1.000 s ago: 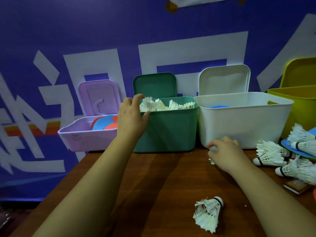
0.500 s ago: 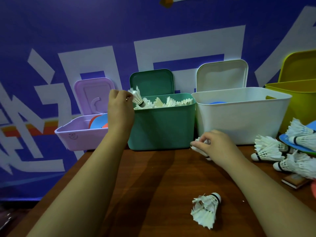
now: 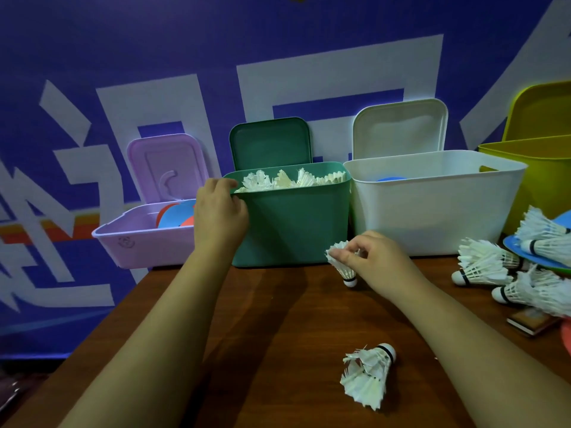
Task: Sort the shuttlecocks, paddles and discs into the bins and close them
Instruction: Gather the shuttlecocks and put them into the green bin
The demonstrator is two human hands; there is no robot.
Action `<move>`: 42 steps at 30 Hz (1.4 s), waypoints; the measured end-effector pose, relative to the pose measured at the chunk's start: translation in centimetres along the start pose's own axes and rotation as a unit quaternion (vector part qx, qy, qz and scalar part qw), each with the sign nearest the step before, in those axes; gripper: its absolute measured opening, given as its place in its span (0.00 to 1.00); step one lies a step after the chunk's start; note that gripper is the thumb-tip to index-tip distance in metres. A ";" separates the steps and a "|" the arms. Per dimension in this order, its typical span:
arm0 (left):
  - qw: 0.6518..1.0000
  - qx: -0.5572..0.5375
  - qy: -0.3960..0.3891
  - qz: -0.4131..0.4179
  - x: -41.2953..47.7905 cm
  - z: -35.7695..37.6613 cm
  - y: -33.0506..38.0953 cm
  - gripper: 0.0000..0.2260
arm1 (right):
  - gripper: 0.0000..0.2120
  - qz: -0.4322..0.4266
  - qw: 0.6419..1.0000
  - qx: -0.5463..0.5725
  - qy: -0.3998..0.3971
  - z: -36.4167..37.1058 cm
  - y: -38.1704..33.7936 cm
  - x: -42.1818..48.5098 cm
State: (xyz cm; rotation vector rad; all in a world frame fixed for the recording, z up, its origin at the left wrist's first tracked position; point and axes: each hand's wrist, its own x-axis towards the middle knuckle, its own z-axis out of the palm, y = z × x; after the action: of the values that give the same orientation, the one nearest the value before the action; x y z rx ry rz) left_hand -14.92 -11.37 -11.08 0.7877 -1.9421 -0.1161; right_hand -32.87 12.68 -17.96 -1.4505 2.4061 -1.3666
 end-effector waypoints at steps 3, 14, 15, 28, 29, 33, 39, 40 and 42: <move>0.994 -0.011 0.041 0.096 -2.1 -0.1 1.3 0.13 | 0.19 0.001 0.999 0.030 0.033 0.1 0.2 0.2; 0.756 -0.301 -0.570 0.111 -11.0 -0.4 7.4 0.11 | 0.31 0.080 0.989 0.049 0.115 -1.4 1.8 0.6; 0.720 -0.305 -0.608 0.134 -11.1 -0.7 7.6 0.16 | 0.31 0.090 0.988 0.060 0.113 -1.5 1.9 0.6; 0.765 -0.333 -0.533 0.141 -11.7 -0.8 7.9 0.07 | 0.28 0.129 0.982 0.104 0.088 -0.8 2.4 0.6; 0.784 -0.344 -0.504 0.112 -11.6 -0.7 7.7 0.05 | 0.26 0.130 0.982 0.106 0.082 -0.7 2.4 0.5; 0.830 -0.394 -0.395 0.003 -10.9 -0.4 6.6 0.02 | 0.15 0.117 0.984 0.101 0.083 -0.6 2.0 0.5; 0.850 -0.452 -0.254 -0.093 -9.1 -0.6 4.6 0.06 | 0.06 0.042 0.985 0.130 0.110 -0.7 0.8 0.0; 0.854 -0.450 -0.243 -0.094 -8.9 -0.6 4.4 0.05 | 0.05 0.027 0.985 0.127 0.111 -0.6 0.5 -0.1; 0.868 -0.431 -0.232 -0.089 -8.8 -0.6 4.0 0.04 | 0.03 -0.001 0.986 0.117 0.116 -0.3 0.2 -0.2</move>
State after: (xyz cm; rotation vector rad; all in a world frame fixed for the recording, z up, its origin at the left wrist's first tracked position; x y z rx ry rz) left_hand -13.79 -3.07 -15.95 0.3274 -1.9431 -1.2941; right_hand -33.00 13.06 -18.00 -1.2993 2.2657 -1.8409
